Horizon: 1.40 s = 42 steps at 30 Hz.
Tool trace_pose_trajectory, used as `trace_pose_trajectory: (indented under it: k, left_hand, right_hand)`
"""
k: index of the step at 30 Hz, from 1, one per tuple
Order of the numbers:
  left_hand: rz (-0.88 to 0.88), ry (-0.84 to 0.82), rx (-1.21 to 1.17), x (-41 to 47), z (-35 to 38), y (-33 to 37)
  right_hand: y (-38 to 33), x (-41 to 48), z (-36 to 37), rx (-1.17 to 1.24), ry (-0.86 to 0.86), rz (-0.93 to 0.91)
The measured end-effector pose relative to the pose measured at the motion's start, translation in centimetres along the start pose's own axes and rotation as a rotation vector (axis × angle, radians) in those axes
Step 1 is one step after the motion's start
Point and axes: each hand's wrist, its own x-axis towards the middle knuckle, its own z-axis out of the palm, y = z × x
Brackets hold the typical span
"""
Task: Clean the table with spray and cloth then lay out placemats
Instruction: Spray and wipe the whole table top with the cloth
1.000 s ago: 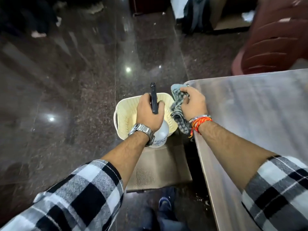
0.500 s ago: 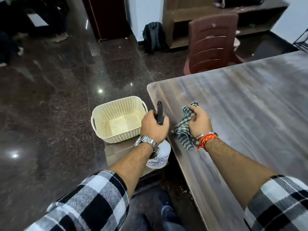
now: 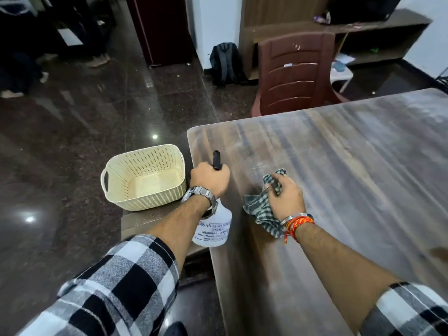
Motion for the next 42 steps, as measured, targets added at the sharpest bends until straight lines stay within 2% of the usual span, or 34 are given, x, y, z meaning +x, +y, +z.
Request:
trace_pose_trajectory:
  k: [4,12,20,24,32,37,42]
  left_hand:
    - [-0.052,0.042,-0.038,0.8,2.4,2.3]
    - [-0.049,0.059,-0.028,1.0,8.3,5.4]
    - [-0.069,0.039,-0.084,0.6,10.8,6.3]
    - [-0.068,-0.014,-0.129,0.4,11.1,6.5]
    - [-0.033,0.046,-0.114,0.2,11.9,7.7]
    - [-0.051,0.039,-0.132,0.6,13.0,8.2]
    - [-0.059,0.079,-0.108,1.0,13.7,9.1]
  right_hand:
    - [2.5,3.3,-0.9,0.034,-0.057,-0.111]
    - [6.4,8.4,-1.6,0.088,-0.044,-0.093]
    - [7.6,9.2,-2.4,0.082,-0.028,-0.086]
    - [7.6,9.5,-3.2,0.078,0.017,-0.080]
    - [8.9,9.3,-4.2,0.092,0.085,-0.048]
    - [9.0,10.3,-3.9,0.146,0.114,-0.104]
    - [8.5,12.2,-4.6,0.261,0.244,-0.176]
